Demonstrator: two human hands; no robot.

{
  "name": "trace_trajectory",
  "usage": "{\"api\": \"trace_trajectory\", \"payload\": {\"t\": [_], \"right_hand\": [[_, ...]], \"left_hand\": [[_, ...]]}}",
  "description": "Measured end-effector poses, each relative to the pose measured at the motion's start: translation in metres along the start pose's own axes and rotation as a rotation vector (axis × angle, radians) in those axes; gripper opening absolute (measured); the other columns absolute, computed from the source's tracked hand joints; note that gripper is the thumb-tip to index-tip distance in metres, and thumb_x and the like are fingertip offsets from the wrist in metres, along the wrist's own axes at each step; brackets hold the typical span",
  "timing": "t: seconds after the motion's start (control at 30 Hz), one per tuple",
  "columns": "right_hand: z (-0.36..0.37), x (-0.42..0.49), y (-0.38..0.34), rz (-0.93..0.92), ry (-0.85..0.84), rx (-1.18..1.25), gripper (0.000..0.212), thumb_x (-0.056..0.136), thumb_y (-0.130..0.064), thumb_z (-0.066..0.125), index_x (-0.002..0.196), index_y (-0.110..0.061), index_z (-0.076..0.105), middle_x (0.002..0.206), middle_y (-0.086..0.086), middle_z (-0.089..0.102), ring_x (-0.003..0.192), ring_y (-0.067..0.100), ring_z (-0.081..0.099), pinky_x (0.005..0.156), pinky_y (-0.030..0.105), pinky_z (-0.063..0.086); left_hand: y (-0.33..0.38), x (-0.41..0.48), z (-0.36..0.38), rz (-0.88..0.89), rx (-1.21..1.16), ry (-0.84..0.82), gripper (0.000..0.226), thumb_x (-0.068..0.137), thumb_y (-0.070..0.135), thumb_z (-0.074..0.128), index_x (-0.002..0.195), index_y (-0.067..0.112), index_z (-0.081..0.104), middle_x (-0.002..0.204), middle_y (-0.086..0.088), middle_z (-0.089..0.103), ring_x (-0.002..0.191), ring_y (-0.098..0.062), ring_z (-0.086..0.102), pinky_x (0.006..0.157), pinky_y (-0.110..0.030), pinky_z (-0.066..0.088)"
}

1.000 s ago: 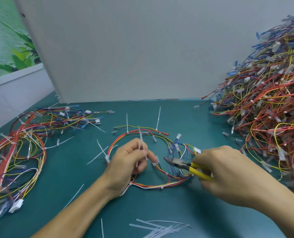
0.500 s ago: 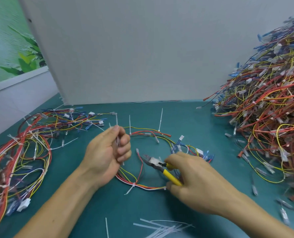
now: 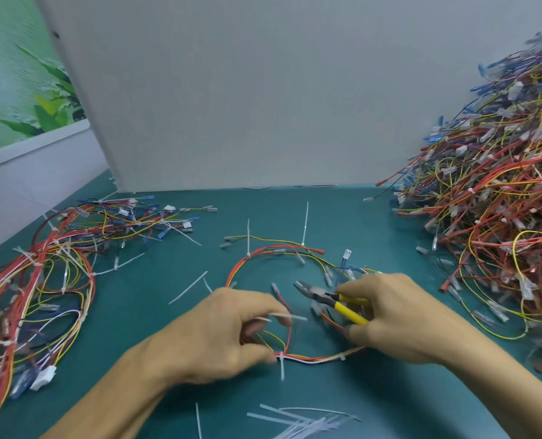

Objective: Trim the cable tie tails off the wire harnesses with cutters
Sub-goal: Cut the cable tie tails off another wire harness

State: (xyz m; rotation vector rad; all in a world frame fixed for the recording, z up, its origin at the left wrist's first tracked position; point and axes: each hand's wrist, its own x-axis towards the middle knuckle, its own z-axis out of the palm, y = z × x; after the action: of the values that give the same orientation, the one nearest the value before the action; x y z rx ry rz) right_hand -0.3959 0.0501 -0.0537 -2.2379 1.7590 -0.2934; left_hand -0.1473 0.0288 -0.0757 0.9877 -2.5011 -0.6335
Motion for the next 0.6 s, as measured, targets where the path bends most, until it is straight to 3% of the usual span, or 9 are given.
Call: {"api": "trace_trajectory", "payload": {"t": [0.07, 0.17, 0.33, 0.47, 0.6], "right_hand": [[-0.002, -0.004, -0.001, -0.046, 0.076, -0.014, 0.019, 0.077, -0.039, 0.060, 0.077, -0.020, 0.053, 0.066, -0.007, 0.051, 0.066, 0.012, 0.046, 0.060, 0.029, 0.040], [-0.003, -0.010, -0.002, -0.067, 0.110, -0.077, 0.022, 0.077, -0.041, 0.057, 0.092, -0.027, 0.052, 0.076, -0.012, 0.057, 0.074, 0.011, 0.050, 0.066, 0.030, 0.046], [-0.010, -0.018, -0.002, -0.086, 0.031, -0.231, 0.018, 0.078, -0.041, 0.051, 0.085, -0.026, 0.046, 0.087, -0.010, 0.057, 0.087, 0.019, 0.052, 0.074, 0.036, 0.049], [-0.017, -0.022, -0.001, -0.106, -0.030, -0.273, 0.016, 0.079, -0.041, 0.049, 0.086, -0.026, 0.048, 0.091, -0.010, 0.055, 0.091, 0.016, 0.051, 0.077, 0.035, 0.049], [-0.014, -0.025, -0.005, -0.156, -0.103, -0.297, 0.016, 0.076, -0.036, 0.051, 0.087, -0.027, 0.047, 0.090, -0.008, 0.052, 0.089, 0.016, 0.052, 0.076, 0.035, 0.048]], "left_hand": [[0.001, 0.003, 0.008, 0.010, 0.013, -0.065, 0.037, 0.068, 0.035, 0.079, 0.101, 0.029, 0.066, 0.073, 0.012, 0.048, 0.068, -0.003, 0.048, 0.062, -0.011, 0.037], [-0.002, 0.006, 0.013, 0.011, -0.021, -0.073, 0.021, 0.075, 0.033, 0.078, 0.092, 0.026, 0.067, 0.083, 0.019, 0.055, 0.078, 0.003, 0.055, 0.070, -0.009, 0.039], [-0.003, 0.012, 0.011, -0.082, -0.076, -0.079, 0.004, 0.086, 0.028, 0.068, 0.086, 0.025, 0.066, 0.079, 0.016, 0.064, 0.071, 0.001, 0.056, 0.064, -0.008, 0.038], [-0.001, 0.015, 0.008, -0.135, -0.145, -0.123, 0.013, 0.094, 0.019, 0.059, 0.082, 0.025, 0.060, 0.067, 0.022, 0.060, 0.064, 0.002, 0.051, 0.062, -0.008, 0.036], [-0.002, 0.015, 0.006, -0.149, -0.139, -0.170, 0.011, 0.096, 0.021, 0.054, 0.086, 0.026, 0.055, 0.070, 0.019, 0.057, 0.065, -0.001, 0.048, 0.061, -0.012, 0.036]]}}
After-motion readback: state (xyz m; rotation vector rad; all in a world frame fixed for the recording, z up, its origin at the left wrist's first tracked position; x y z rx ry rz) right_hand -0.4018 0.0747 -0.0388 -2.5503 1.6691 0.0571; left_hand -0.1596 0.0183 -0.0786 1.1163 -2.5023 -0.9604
